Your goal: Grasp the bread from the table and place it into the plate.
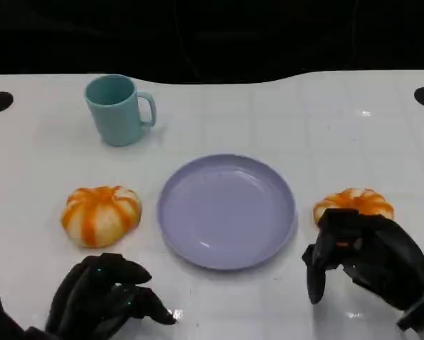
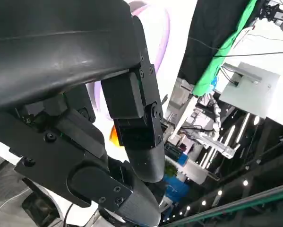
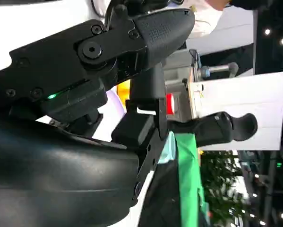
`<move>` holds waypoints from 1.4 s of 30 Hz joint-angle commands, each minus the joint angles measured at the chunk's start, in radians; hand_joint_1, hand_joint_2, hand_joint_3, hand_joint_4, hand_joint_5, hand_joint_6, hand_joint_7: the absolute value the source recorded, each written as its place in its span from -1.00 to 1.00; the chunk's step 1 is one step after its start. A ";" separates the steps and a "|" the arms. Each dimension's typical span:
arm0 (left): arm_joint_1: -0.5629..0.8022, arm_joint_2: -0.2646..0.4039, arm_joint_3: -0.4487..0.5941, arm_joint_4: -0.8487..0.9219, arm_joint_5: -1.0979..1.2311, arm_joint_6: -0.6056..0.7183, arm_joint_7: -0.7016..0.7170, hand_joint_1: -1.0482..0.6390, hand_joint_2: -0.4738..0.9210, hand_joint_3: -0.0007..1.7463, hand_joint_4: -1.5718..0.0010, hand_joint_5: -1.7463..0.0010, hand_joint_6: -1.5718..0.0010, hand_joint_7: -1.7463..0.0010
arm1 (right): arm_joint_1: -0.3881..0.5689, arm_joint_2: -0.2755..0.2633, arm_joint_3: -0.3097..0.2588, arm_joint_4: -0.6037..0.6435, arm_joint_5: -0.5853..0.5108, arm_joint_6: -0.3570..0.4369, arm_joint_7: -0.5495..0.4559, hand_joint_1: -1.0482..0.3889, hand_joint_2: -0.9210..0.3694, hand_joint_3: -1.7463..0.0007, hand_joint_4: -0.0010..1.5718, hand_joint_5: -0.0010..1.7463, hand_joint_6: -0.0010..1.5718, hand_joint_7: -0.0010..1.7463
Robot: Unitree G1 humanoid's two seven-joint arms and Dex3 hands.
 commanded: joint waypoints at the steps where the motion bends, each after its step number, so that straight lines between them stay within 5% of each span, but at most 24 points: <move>1: 0.000 0.010 0.006 0.015 0.006 -0.019 0.000 -0.82 0.61 -0.99 -1.00 0.56 -1.00 0.87 | -0.025 -0.022 -0.020 0.024 -0.029 -0.118 -0.026 -1.00 -1.00 0.77 -0.20 0.73 -0.55 0.71; 6: 0.000 0.006 0.004 0.018 0.007 -0.024 0.008 -0.83 0.61 -1.00 -1.00 0.55 -1.00 0.86 | -0.040 -0.049 -0.026 0.049 -0.156 -0.293 -0.135 -1.00 -1.00 0.60 -0.53 0.94 -0.91 0.93; 11: 0.006 0.004 0.000 0.004 0.011 -0.017 0.023 -0.85 0.60 -1.00 -1.00 0.53 -1.00 0.82 | -0.050 -0.097 -0.022 0.050 -0.291 -0.413 -0.265 -0.97 -1.00 0.53 -0.95 0.98 -1.00 0.75; 18: 0.003 0.008 0.005 0.015 0.002 -0.017 0.007 -0.82 0.60 -1.00 -1.00 0.54 -1.00 0.86 | -0.079 -0.187 -0.016 0.083 -0.581 -0.556 -0.504 -0.90 -1.00 0.38 -1.00 0.63 -1.00 0.22; 22: 0.000 0.009 0.004 0.013 -0.001 -0.004 0.009 -0.81 0.59 -1.00 -1.00 0.55 -1.00 0.87 | -0.102 -0.234 -0.006 0.106 -0.749 -0.592 -0.673 -0.81 -1.00 0.46 -1.00 0.13 -1.00 0.02; 27: -0.004 0.007 0.006 0.019 0.004 -0.014 0.011 -0.82 0.60 -1.00 -1.00 0.55 -1.00 0.86 | -0.121 -0.304 0.027 0.086 -0.919 -0.539 -0.816 -0.80 -0.99 0.56 -1.00 -0.48 -1.00 -0.56; 30: -0.005 0.008 0.006 0.019 0.003 -0.009 0.013 -0.82 0.60 -1.00 -1.00 0.55 -1.00 0.86 | -0.131 -0.343 0.067 0.064 -0.999 -0.483 -0.855 -0.81 -0.94 0.64 -1.00 -0.73 -1.00 -0.72; 42: 0.003 0.007 0.006 0.010 0.001 -0.015 0.010 -0.83 0.62 -0.99 -1.00 0.56 -1.00 0.87 | -0.172 -0.422 0.258 -0.017 -1.193 -0.200 -0.853 -0.91 -0.65 0.74 -1.00 -1.00 -1.00 -0.71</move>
